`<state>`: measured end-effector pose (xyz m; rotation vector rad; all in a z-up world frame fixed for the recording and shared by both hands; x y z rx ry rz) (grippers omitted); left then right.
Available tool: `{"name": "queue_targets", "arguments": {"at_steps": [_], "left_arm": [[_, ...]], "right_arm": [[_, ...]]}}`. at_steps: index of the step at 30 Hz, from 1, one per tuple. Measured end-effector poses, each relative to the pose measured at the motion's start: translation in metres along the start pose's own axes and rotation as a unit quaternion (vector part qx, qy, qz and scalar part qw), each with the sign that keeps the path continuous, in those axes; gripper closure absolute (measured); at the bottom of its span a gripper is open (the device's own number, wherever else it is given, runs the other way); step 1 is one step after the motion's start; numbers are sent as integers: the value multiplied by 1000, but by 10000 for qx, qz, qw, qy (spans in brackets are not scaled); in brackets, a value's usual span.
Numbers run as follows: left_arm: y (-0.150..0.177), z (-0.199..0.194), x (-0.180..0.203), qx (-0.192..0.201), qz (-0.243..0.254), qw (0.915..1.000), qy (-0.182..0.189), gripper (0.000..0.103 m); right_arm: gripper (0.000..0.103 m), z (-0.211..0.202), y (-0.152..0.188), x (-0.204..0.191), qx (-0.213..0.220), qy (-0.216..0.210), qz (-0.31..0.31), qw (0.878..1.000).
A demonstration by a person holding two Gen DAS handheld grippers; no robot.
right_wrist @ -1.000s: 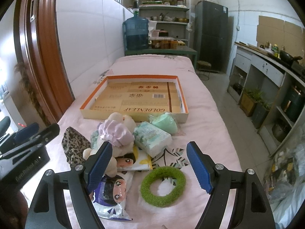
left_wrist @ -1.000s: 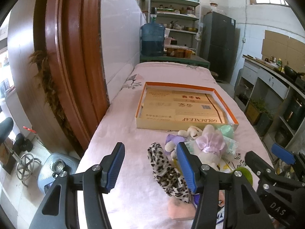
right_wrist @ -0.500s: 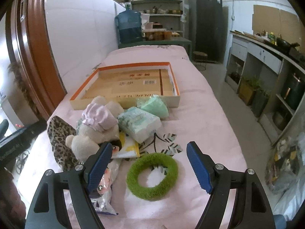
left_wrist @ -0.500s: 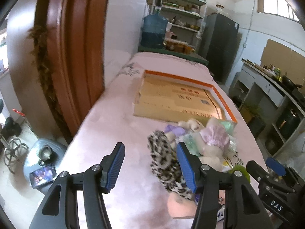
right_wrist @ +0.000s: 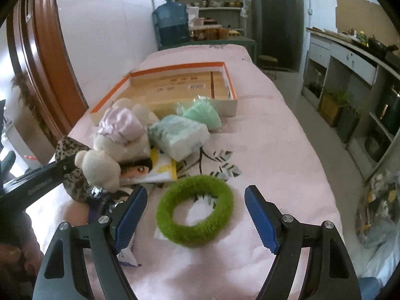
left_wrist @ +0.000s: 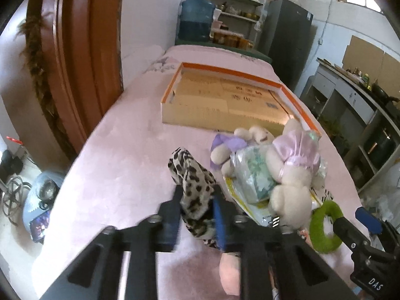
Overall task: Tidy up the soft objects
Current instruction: 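Grasp the leopard scrunchie with the left gripper while the right grasps the green ring, then carry the scrunchie and green ring with both grippers over the box lid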
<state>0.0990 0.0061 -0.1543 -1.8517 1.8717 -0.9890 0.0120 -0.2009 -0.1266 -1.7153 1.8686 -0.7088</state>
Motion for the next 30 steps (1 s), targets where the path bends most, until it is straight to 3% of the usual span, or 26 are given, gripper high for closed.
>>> {"name": "queue_targets", "arguments": {"at_steps": [4,12,13,15,16,18,20,30], "left_arm": [[2,1,-2,67,6,9999,113,94],[-6,-9,-10,360,-25,9992,166,96],[-7,-9,-10,372,-29,9992,171,96],[-9,-12,-10,416,-49,9989,195,96],[-10,-14,-10,440,-58,9988,201,96],[-13,-18,-12,498,-86,9985,209,96],[-15,-20,-12,535,-112,9982,229,96],[-20,-27,-14,621,-137,9977,222,96]], "right_arm": [[22,6,4,1,-100,-47,-9,9999],[24,18,5,30,-227,296,395,9985],[27,22,7,31,-304,291,406,9983],[54,31,15,32,-551,245,424,9973],[61,34,18,31,-672,194,412,9967],[78,35,19,29,-640,229,299,9972],[88,33,17,27,-623,178,259,9976],[90,22,12,27,-434,104,279,9986]]}}
Point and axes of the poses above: each gripper's, at about its wrist camera, not at the fingertips, and z roughly the way its jaws point, x to its right, y to its underside, the point moved 9 cm from there along z, roughly the way its jaws point, and after that the axes turned 7 degrees about y, right-handed, at the moved point
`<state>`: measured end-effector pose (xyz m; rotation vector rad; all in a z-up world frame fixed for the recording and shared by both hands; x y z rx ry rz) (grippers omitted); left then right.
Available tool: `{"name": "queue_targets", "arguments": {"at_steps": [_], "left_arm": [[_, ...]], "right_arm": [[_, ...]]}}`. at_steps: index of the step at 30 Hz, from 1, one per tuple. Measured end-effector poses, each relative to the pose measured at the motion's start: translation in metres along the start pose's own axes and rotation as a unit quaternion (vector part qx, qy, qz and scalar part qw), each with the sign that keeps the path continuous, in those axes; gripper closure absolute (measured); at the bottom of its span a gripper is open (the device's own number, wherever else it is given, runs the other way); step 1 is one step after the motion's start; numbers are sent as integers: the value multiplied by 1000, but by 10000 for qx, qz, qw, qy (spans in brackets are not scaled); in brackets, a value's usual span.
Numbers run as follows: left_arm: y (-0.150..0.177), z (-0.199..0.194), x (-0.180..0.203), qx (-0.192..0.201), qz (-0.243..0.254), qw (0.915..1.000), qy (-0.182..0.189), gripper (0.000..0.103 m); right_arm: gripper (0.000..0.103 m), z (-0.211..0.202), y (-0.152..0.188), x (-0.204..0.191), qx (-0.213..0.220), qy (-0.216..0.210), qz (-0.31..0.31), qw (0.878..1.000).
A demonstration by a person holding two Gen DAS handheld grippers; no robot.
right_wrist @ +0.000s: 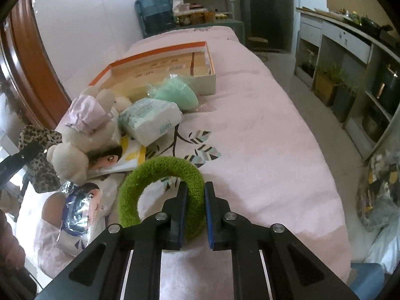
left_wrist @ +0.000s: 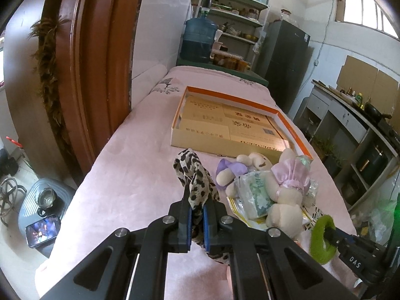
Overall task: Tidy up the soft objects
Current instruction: 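Carry the scrunchie and green ring with both grippers over the box lid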
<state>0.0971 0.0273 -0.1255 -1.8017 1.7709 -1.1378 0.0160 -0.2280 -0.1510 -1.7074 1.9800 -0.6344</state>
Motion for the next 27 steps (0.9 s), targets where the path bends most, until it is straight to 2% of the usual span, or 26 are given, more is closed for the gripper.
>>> {"name": "queue_targets", "arguments": {"at_steps": [7,13,24,27], "left_arm": [[-4,-4,8,58,174,9998,-58,96],[-20,-14,18,251,324,9992,-11,96],[-77,-20,45,617,820,9947,103,96],[-95,-17,51,648,853,9940,241,96]], "right_arm": [[90,-14,-10,0,202,-36,-79,9998],[90,-25,-34,-4,490,-101,-213,9985],[90,-49,-93,-13,1026,-319,-380,9935],[90,-52,-112,-17,1137,-386,-415,9919]]}}
Point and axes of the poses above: each gripper's, at about its wrist camera, not at the fingertips, and z roughly the way its jaws point, x to its right, y to its underside, the point moved 9 cm from there along z, roughly the way its jaws point, and after that the axes turned 7 degrees about y, right-handed, at the moved point
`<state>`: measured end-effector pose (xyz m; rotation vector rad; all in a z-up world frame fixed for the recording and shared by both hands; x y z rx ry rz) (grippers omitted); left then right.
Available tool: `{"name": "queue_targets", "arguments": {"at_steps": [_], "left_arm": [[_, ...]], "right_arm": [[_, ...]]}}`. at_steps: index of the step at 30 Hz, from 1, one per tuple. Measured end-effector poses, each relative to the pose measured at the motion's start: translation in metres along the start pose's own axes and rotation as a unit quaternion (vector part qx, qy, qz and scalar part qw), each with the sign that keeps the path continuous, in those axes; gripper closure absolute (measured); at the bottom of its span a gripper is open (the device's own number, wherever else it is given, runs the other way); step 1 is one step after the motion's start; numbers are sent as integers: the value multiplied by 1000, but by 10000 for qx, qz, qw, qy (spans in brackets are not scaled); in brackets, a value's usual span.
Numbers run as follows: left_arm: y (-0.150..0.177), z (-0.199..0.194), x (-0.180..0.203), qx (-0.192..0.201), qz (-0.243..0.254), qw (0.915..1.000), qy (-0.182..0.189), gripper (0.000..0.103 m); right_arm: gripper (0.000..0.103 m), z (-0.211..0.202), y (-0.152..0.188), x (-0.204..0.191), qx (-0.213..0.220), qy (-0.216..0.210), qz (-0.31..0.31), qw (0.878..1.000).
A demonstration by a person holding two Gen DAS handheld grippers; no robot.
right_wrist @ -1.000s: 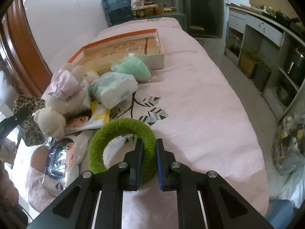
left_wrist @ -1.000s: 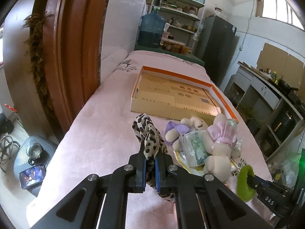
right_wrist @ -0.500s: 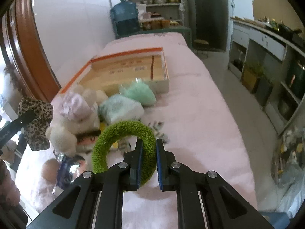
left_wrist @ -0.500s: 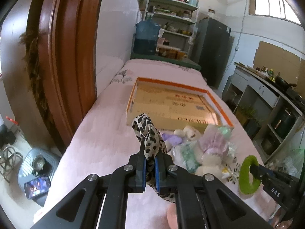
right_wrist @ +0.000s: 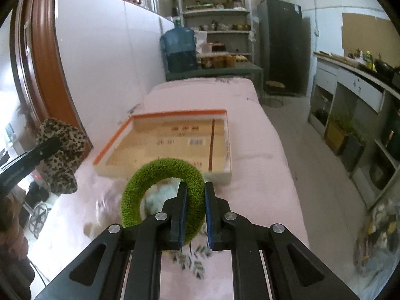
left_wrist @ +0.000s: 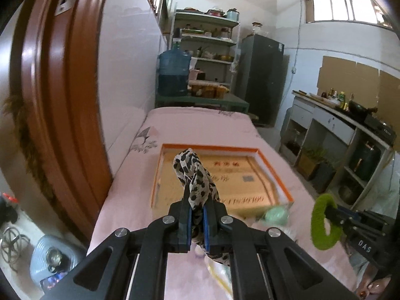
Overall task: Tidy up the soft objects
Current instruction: 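Carry the scrunchie and green ring with both grippers over the box lid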
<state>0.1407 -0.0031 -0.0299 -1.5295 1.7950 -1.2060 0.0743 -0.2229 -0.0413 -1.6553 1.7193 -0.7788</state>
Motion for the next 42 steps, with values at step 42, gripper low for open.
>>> {"name": "queue_targets", "arguments": {"at_steps": [42], "left_arm": [[-5,219,-40,-1670,-361,9843,440,96]], "right_arm": [[90,223,-58,-29,-1432,-103,-396,9888]]}}
Point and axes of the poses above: each gripper's, at about its wrist camera, not at the fingertips, and z roughly the way its jaws point, x to its right, y to its underside, the point moved 9 cm from there along z, roughly the way its jaws point, and after that the axes turned 7 degrees about y, right-handed, at the moved point
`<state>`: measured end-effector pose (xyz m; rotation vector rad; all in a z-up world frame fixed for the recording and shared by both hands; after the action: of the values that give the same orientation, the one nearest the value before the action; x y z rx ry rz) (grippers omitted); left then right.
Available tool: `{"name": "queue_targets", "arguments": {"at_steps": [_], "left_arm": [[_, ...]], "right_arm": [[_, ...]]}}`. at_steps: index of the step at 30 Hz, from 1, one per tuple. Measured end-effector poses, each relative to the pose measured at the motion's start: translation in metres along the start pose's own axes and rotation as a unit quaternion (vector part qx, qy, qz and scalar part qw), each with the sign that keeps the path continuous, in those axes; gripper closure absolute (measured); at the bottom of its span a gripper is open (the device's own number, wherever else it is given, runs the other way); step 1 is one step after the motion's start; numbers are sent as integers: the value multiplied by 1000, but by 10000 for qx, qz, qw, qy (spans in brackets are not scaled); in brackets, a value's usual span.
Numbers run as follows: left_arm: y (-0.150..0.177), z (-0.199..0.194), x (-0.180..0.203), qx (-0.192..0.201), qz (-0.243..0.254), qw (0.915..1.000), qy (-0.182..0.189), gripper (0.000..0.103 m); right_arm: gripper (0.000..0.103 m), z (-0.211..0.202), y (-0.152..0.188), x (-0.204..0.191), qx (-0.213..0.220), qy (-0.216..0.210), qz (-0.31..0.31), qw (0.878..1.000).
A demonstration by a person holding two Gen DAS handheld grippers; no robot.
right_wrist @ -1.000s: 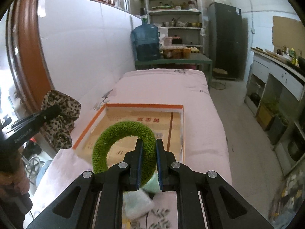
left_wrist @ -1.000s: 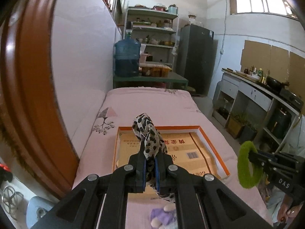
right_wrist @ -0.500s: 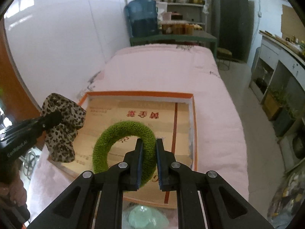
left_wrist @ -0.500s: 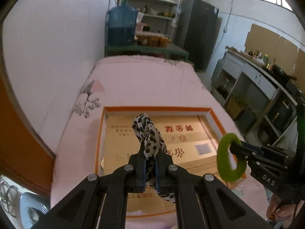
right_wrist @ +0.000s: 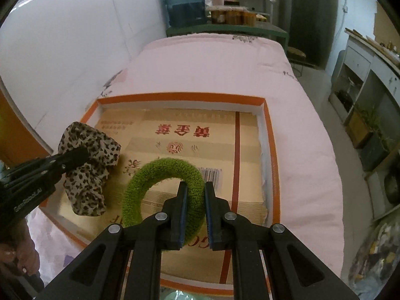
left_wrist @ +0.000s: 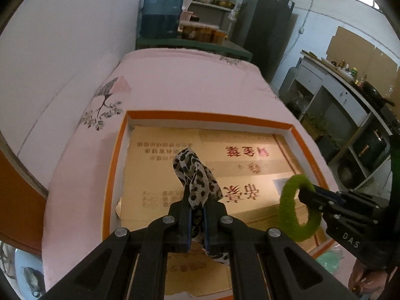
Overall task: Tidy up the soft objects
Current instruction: 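Carry the scrunchie and green ring with both grippers over the box lid, then open the left gripper on the scrunchie while the right releases the ring into the lid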
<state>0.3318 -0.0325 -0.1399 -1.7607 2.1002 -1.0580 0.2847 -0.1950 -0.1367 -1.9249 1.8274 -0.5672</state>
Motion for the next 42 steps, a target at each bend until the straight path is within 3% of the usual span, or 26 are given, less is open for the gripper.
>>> {"name": "queue_targets", "arguments": {"at_steps": [12,17,19,21,24,42], "left_arm": [[10,19,-7,-92,168,9992,-346,94],[11,18,-6,-102,259,9986,-460,77],[11,16,-7,-97,257,9984,-488,61],[11,13,-6,-65,206,9988,-445,53],[10,8,-5,32,152,9992,-379,48],[11,-44,18,524,264,9973,-437,47]], "right_arm": [[89,25,7,4,-224,73,-1,9997],[85,23,8,3,-179,91,-72,9998],[81,22,8,3,-176,113,-54,9998],[70,21,9,4,-167,172,-30,9997],[58,18,9,6,-122,255,-28,9996],[56,-34,13,9,411,374,70,9984]]}}
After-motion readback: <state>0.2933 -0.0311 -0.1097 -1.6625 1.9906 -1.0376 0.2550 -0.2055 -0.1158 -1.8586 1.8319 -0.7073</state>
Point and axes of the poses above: each gripper's, at about its wrist camera, not at the fingertips, and z roughly the way its jaws point, x to its right, y to its underside, the point moved 9 cm from there along z, roughly the way its jaws point, and after that the axes turned 7 degrees about y, right-handed, at the moved point
